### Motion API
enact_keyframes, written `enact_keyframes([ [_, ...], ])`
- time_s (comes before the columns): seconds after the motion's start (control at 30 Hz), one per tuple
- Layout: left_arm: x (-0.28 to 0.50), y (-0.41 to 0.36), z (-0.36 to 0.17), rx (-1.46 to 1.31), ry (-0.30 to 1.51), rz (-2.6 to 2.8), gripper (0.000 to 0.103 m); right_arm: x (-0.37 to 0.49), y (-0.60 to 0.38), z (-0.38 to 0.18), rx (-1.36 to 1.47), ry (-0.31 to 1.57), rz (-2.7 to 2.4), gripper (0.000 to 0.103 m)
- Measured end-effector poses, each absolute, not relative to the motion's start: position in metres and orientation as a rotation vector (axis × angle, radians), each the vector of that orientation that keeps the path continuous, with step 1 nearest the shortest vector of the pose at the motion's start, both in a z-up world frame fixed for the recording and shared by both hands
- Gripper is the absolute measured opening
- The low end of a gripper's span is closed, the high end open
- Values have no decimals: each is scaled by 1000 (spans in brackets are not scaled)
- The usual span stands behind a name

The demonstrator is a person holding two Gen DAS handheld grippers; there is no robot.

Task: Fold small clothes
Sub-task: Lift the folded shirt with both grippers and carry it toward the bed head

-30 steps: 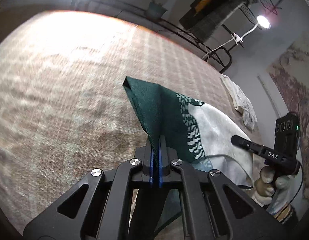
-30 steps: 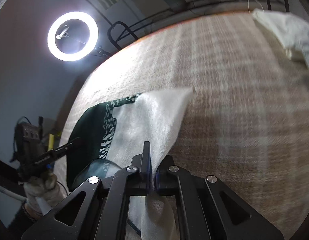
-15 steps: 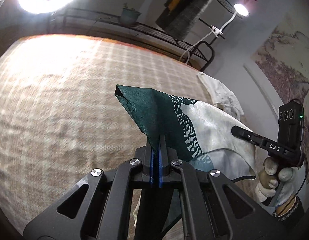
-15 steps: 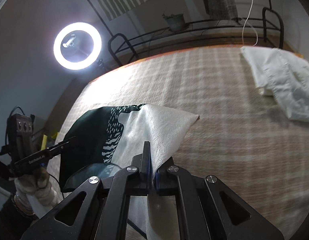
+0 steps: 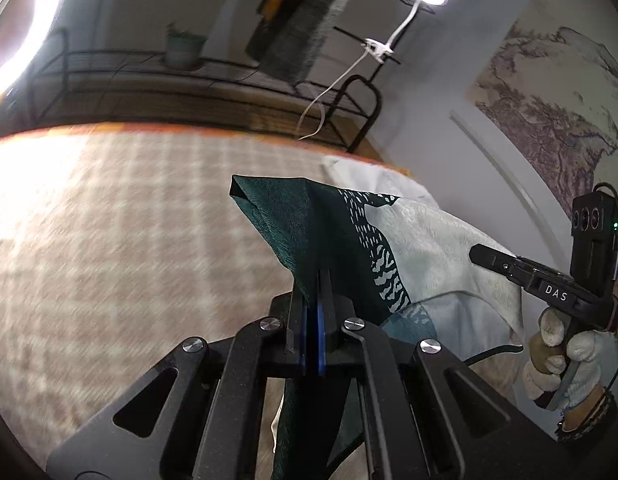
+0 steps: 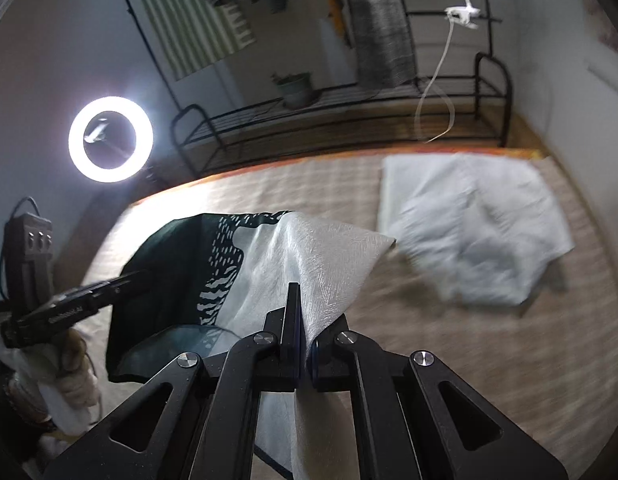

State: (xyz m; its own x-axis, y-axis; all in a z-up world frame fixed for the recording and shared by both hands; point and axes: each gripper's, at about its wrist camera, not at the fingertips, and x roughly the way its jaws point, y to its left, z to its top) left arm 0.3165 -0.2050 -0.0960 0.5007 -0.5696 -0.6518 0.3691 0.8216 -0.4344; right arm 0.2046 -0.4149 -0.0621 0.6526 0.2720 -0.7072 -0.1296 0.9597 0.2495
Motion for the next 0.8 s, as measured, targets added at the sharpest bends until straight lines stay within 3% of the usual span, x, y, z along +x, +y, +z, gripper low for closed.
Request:
enact_keyframes([
  [0.43, 418, -357, -93, -270, 796, -635, 1, 273, -524, -31, 46, 718, 37, 2],
  [0.8, 464, -425, -137, -253, 824, -625, 1, 322, -591, -65, 95, 698, -62, 2],
])
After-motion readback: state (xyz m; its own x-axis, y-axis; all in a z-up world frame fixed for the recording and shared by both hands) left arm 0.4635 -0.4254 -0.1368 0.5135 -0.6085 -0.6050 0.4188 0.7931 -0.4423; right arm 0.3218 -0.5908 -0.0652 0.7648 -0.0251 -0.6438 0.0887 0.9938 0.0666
